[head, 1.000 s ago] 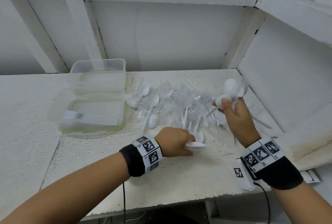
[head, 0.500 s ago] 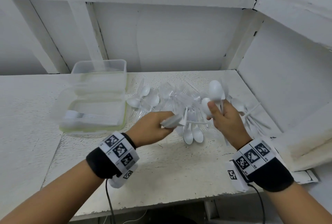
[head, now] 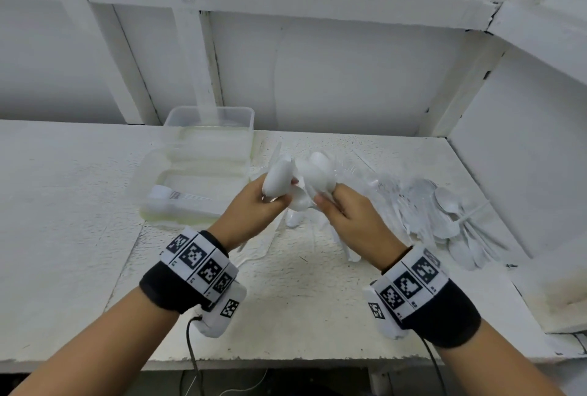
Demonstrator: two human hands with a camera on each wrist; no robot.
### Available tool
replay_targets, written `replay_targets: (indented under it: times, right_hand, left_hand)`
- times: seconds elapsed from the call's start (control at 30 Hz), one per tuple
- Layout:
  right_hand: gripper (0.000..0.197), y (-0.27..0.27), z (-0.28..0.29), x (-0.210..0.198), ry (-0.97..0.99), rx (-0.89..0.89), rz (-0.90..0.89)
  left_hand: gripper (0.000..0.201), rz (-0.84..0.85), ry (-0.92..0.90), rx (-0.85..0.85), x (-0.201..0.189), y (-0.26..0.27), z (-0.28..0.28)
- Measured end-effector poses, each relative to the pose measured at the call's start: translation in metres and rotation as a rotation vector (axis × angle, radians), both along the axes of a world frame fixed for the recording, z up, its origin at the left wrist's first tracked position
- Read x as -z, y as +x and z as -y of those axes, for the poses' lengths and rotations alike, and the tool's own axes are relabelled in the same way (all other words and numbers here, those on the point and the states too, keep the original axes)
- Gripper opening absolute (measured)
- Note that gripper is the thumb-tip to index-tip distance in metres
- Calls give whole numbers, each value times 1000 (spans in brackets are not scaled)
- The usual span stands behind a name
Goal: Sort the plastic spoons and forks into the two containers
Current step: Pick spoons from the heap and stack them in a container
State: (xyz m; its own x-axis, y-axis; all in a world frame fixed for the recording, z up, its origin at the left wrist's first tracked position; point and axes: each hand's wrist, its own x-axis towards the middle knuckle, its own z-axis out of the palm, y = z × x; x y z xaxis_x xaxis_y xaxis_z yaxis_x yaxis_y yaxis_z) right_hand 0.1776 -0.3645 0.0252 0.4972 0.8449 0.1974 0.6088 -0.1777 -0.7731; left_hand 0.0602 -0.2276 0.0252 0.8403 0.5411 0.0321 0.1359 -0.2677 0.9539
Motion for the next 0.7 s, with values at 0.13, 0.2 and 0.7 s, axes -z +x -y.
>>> replay_targets:
  times: [0.13, 0.2, 0.7]
  right_hand:
    - [14, -6, -4, 5, 26, 25, -226]
    - [17, -11, -7, 7, 33, 39, -299]
    - [24, -36, -28, 12, 34, 99, -501]
  left_hand:
    - [8, -3, -201, -122, 5, -2, -4]
    - [19, 10, -293, -142, 6, -2, -2]
    - [19, 188, -622, -160, 6, 11, 17]
